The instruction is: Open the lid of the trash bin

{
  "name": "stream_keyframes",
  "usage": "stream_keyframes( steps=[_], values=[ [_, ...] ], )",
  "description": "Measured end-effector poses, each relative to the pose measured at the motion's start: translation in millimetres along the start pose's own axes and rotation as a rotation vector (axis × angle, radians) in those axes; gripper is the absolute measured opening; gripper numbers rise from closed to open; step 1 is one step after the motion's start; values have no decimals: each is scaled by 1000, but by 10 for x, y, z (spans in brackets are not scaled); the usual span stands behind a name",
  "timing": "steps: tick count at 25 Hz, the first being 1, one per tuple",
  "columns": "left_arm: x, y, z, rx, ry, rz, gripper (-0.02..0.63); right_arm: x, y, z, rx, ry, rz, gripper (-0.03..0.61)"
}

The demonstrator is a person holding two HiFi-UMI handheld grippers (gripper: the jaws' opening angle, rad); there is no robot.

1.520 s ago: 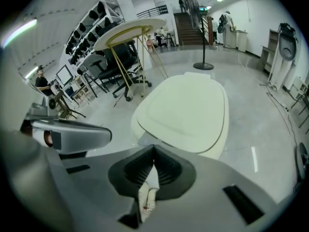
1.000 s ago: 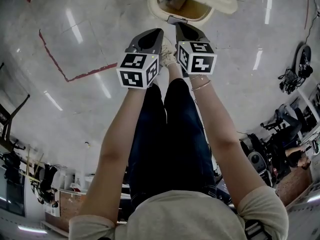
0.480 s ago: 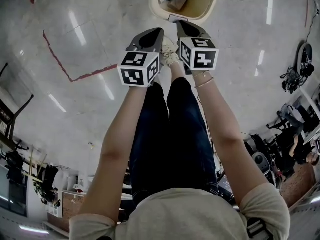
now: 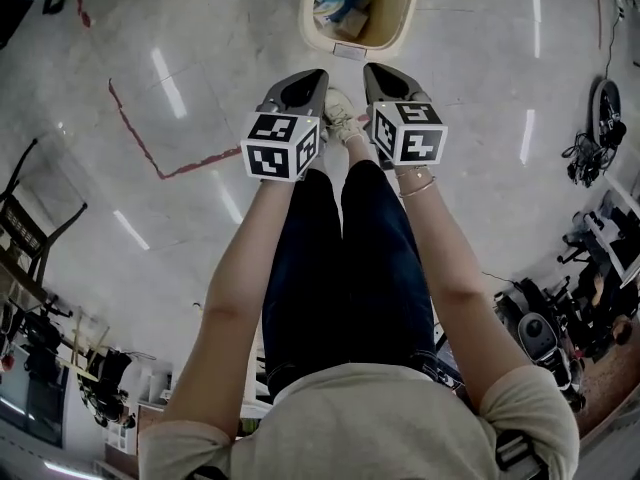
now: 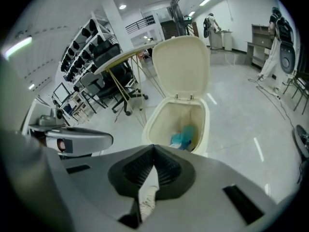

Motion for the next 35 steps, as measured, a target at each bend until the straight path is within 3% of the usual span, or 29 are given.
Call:
stream_keyframes(
  steps=[14, 24, 35],
  values=[
    [540, 554, -652, -63, -122, 101, 9, 863, 647, 349, -33, 6, -95, 8],
    [898, 1214, -1037, -136, -134, -53, 9, 1472, 1271, 430, -42, 11, -217, 8],
    [1222, 1575, -1545, -156, -184, -102, 9, 2070, 1780, 620, 102, 80, -295, 8]
  ],
)
Point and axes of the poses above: the fingertips, and each gripper's own axes: x backward along the fingers, z to its left, y out of its top, the point moved 4 cm from there along x, backward along the fingers, and after that the axes turned 11 degrees about -z, right-handed, at the moved point
